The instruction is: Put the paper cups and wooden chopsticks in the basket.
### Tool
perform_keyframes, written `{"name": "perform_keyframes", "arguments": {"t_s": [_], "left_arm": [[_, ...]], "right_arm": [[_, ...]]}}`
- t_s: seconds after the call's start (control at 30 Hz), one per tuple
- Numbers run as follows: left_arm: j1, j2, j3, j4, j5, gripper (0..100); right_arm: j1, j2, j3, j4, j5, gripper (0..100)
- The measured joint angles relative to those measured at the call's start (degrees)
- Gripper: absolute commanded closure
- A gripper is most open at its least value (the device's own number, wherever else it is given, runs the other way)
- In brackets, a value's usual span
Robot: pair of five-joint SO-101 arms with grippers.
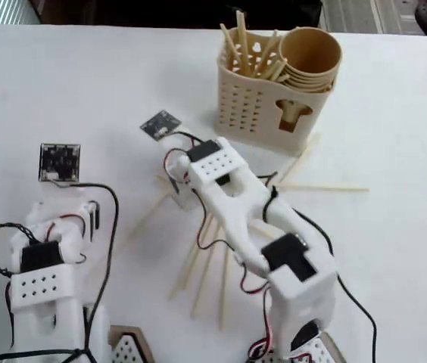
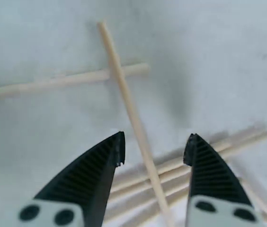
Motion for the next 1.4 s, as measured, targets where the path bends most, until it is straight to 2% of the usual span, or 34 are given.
{"name": "perform_keyframes", "arguments": {"t_s": [0.3,0.5,0.73,0.93,1.07,1.27,1.4], "left_arm": [[0.0,0.0,0.0,0.0,0.0,83],[0.0,0.0,0.3,0.0,0.0,83],[0.0,0.0,0.3,0.0,0.0,84],[0.0,0.0,0.3,0.0,0.0,84],[0.0,0.0,0.3,0.0,0.0,84],[0.0,0.0,0.3,0.0,0.0,84],[0.0,0.0,0.3,0.0,0.0,84]], "right_arm": [[0.1,3.5,-6.3,8.5,0.0,98.0],[0.1,4.5,-6.7,9.2,0.4,98.1],[0.1,1.9,-12.0,17.7,0.4,98.1],[0.4,-4.6,-24.1,26.6,0.4,98.1],[0.6,-8.1,-36.0,28.9,0.1,98.1],[3.7,-8.7,-54.3,26.6,-4.1,98.1],[7.6,-8.7,-63.6,19.2,-6.3,98.1]]}}
